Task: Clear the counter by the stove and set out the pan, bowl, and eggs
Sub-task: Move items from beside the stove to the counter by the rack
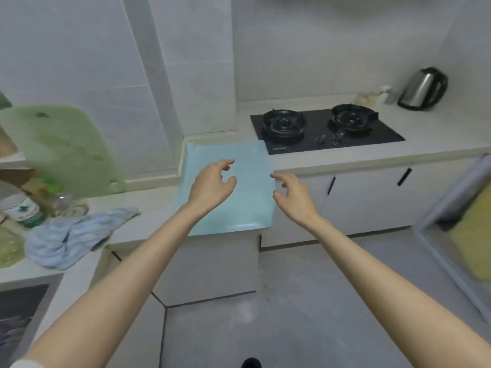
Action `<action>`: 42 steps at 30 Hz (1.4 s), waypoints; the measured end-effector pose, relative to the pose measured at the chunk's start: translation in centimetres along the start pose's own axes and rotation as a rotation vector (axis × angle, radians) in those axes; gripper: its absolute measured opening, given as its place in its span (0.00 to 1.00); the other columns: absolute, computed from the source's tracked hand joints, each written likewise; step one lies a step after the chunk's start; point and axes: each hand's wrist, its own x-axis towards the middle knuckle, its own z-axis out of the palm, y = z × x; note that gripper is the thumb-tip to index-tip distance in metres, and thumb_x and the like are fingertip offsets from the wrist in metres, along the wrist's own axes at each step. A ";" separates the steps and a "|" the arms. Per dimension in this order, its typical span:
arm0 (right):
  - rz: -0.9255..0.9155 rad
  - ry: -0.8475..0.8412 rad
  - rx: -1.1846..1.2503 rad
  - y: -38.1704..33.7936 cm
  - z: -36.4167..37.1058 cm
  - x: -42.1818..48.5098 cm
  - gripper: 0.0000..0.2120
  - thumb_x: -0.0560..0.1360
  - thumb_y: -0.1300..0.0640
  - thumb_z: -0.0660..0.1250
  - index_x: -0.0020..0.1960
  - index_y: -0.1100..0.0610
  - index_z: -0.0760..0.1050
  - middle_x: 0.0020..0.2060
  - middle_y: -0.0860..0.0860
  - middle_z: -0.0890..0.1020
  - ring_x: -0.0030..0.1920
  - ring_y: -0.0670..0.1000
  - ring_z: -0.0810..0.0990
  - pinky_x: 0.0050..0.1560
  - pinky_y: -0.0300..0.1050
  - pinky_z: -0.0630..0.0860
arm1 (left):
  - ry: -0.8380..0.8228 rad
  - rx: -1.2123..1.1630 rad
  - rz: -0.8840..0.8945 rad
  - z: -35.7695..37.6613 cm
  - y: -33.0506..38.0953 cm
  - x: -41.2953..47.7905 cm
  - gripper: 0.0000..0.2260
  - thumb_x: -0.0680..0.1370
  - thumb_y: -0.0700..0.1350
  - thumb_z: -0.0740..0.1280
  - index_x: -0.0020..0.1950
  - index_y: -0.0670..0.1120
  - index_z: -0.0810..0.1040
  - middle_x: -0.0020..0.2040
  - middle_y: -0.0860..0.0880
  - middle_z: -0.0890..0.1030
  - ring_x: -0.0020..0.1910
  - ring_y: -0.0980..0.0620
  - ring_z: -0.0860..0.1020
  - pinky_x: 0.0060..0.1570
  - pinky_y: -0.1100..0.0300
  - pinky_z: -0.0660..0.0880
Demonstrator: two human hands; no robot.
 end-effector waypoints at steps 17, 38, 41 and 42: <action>0.342 0.383 0.029 19.8 -19.3 11.6 0.22 0.76 0.63 0.61 0.69 0.53 0.69 0.67 0.50 0.72 0.62 0.49 0.72 0.56 0.38 0.67 | -0.293 -0.072 0.349 20.0 19.9 23.3 0.21 0.76 0.46 0.65 0.69 0.52 0.70 0.63 0.50 0.77 0.56 0.49 0.76 0.59 0.55 0.72; 0.264 0.232 -0.082 44.8 -43.4 32.5 0.22 0.76 0.61 0.63 0.70 0.54 0.69 0.67 0.51 0.71 0.61 0.50 0.73 0.60 0.38 0.67 | -0.285 -0.116 0.282 42.6 42.2 46.3 0.23 0.77 0.45 0.64 0.72 0.48 0.67 0.61 0.47 0.77 0.62 0.48 0.74 0.62 0.55 0.70; 0.254 0.207 -0.087 48.1 -44.8 37.0 0.22 0.76 0.62 0.63 0.69 0.54 0.69 0.68 0.51 0.71 0.65 0.51 0.72 0.65 0.42 0.67 | -0.287 -0.105 0.258 45.9 43.1 51.0 0.24 0.77 0.45 0.64 0.73 0.50 0.66 0.67 0.47 0.74 0.64 0.47 0.73 0.63 0.53 0.70; 0.249 0.200 -0.094 49.1 -45.1 38.2 0.22 0.76 0.62 0.63 0.69 0.54 0.69 0.68 0.51 0.71 0.65 0.51 0.71 0.66 0.43 0.67 | -0.285 -0.106 0.259 46.8 43.3 52.3 0.24 0.77 0.45 0.64 0.73 0.50 0.66 0.67 0.47 0.73 0.63 0.48 0.74 0.63 0.54 0.69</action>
